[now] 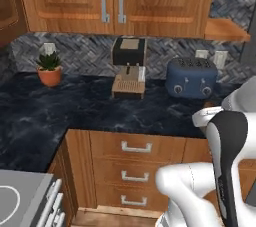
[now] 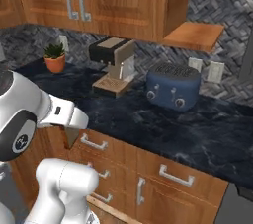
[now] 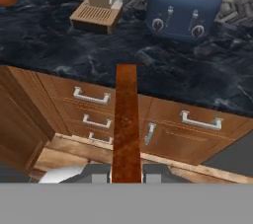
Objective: Start the toaster. Once the lever pops up, take the bread to the plate on the dining counter.
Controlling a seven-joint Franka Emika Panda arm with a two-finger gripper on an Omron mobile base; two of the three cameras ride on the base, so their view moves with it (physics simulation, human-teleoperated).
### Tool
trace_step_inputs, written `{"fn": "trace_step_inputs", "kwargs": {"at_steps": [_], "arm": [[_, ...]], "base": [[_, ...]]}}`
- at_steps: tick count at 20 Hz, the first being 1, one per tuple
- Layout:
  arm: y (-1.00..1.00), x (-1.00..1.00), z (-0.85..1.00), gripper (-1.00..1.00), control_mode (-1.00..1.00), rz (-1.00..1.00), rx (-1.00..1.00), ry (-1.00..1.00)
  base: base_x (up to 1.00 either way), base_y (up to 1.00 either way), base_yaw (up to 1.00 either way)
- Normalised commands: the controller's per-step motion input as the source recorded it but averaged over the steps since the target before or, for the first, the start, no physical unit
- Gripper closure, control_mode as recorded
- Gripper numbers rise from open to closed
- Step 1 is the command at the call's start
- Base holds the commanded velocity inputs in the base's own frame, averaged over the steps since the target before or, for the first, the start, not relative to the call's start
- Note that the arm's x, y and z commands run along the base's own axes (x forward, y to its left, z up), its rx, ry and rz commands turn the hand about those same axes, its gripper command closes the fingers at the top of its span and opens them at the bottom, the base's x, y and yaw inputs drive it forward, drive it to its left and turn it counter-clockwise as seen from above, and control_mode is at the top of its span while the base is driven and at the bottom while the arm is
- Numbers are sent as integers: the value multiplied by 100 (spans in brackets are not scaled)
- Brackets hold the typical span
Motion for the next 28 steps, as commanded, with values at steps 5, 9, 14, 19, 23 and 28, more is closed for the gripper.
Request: {"fn": "trace_step_inputs", "kwargs": {"at_steps": [5,9,14,19,23,28], "arm": [[0,0,0,100,100,0,0,0],[0,0,0,100,100,0,0,0],[0,0,0,100,100,0,0,0],[0,0,0,100,100,0,0,0],[0,0,0,100,100,0,0,0],[0,0,0,100,100,0,0,0]], "base": [[-50,-41,95],[-37,-33,98],[-44,-18,95],[-51,29,82],[-47,71,78],[-9,59,88]]}}
